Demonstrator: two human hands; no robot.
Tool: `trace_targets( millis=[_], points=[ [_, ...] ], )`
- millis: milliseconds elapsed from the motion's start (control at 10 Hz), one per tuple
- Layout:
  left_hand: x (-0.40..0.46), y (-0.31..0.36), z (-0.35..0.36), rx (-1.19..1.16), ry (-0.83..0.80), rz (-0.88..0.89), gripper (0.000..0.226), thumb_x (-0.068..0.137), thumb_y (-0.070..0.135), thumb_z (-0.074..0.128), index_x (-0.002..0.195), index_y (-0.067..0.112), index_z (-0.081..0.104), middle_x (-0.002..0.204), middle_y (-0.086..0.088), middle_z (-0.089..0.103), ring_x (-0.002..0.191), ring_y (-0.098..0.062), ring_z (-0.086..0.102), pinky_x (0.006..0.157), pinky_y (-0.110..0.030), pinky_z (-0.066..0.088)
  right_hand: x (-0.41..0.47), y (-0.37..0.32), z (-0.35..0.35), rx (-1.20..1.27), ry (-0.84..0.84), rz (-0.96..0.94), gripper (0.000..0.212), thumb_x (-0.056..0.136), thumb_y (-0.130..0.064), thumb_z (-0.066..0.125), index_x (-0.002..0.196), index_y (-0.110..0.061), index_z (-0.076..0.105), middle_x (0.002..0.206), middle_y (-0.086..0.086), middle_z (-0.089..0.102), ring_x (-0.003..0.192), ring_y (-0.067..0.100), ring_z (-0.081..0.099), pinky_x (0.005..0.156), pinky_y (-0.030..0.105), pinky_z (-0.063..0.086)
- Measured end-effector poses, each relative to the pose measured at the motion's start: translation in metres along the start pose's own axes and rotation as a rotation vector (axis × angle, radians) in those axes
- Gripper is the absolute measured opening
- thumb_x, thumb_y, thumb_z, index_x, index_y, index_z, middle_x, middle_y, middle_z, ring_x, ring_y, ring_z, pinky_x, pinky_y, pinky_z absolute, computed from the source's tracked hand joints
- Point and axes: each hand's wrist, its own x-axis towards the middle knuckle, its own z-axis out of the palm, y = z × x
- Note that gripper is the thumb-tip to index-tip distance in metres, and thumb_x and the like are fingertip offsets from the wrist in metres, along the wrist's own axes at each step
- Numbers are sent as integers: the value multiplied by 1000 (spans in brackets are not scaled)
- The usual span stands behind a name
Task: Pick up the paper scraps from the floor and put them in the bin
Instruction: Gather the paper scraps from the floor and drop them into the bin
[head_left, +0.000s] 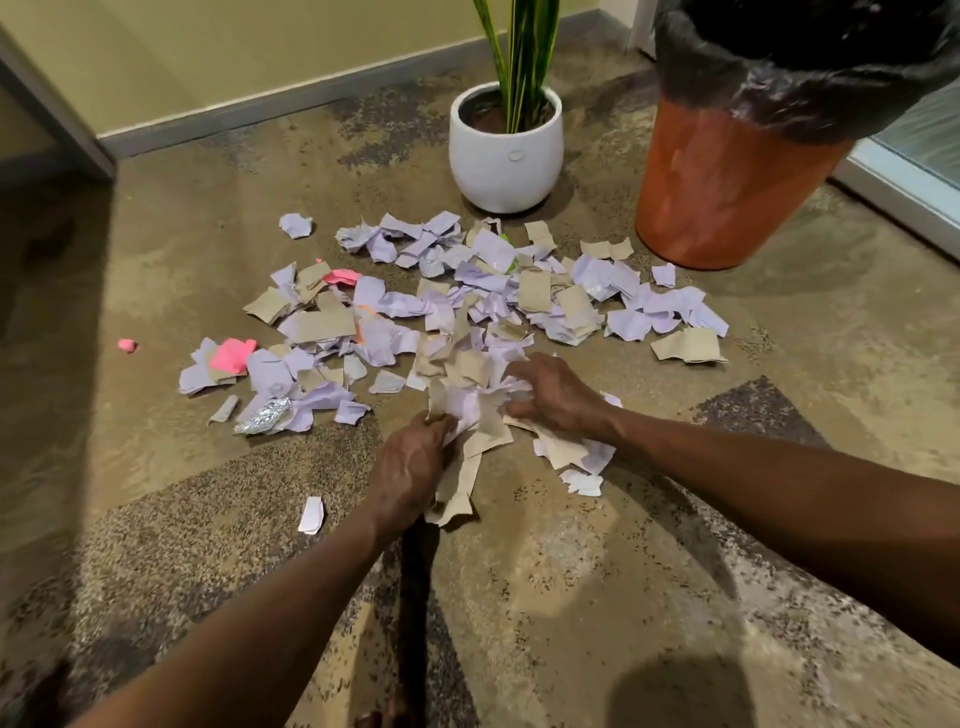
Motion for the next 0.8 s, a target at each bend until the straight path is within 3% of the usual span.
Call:
trace_targets(
  millis=[100,200,300,400,500,600,700,800],
  points=[
    [-2,-2,-5,-41,55,27,20,97,24,55,115,24,63,95,-4,64,71,-22,60,57,-28,48,8,8,-19,149,64,114,40,84,-32,79,110,-2,70,117,13,68,109,26,63,75,24,46],
    [1,-2,-12,-49,120,-19,14,96,29,57,108,28,64,83,2,58,65,-14,49,49,-23,34,16,10,-41,190,47,147,47,82,-40,79,113,-6,73,109,-1,68,106,15,62,80,21,39],
    [8,8,-24,-170,136,-75,14,96,31,57,107,27,65,74,5,61,59,-15,56,45,-26,40,17,3,-65,338,55,130,19,83,-30,79,94,-15,79,90,-11,75,82,-1,66,72,17,44],
    [20,22,-42,-355,174,-192,24,96,32,60,117,23,67,73,12,61,54,-7,59,37,-14,38,18,-4,-88,409,56,146,21,82,-34,80,91,-15,77,83,-14,71,76,-6,61,66,11,44],
    [33,32,-61,-396,212,-241,30,93,35,62,115,16,68,79,2,68,56,-11,60,38,-16,36,20,-6,-109,437,-2,214,51,79,-44,80,112,-7,67,109,-2,65,97,10,57,81,26,44],
    [50,39,-78,-453,240,-259,43,93,38,63,121,6,67,110,-13,71,89,-29,66,67,-31,50,14,-10,-127,498,-10,226,63,74,-52,79,123,-13,66,132,2,63,111,14,61,90,26,45],
    [66,47,-95,-575,268,-320,50,92,35,66,121,-5,62,112,-17,67,104,-37,62,79,-39,49,4,-11,-140,594,7,187,81,60,-62,78,125,-15,67,128,3,67,124,22,59,112,36,40],
    [80,57,-106,-691,237,-369,57,92,35,66,126,-9,56,124,-30,62,114,-45,59,92,-48,49,-1,-6,-149,772,3,168,57,70,-47,76,117,-14,70,119,1,73,114,17,65,99,28,49]
  ],
)
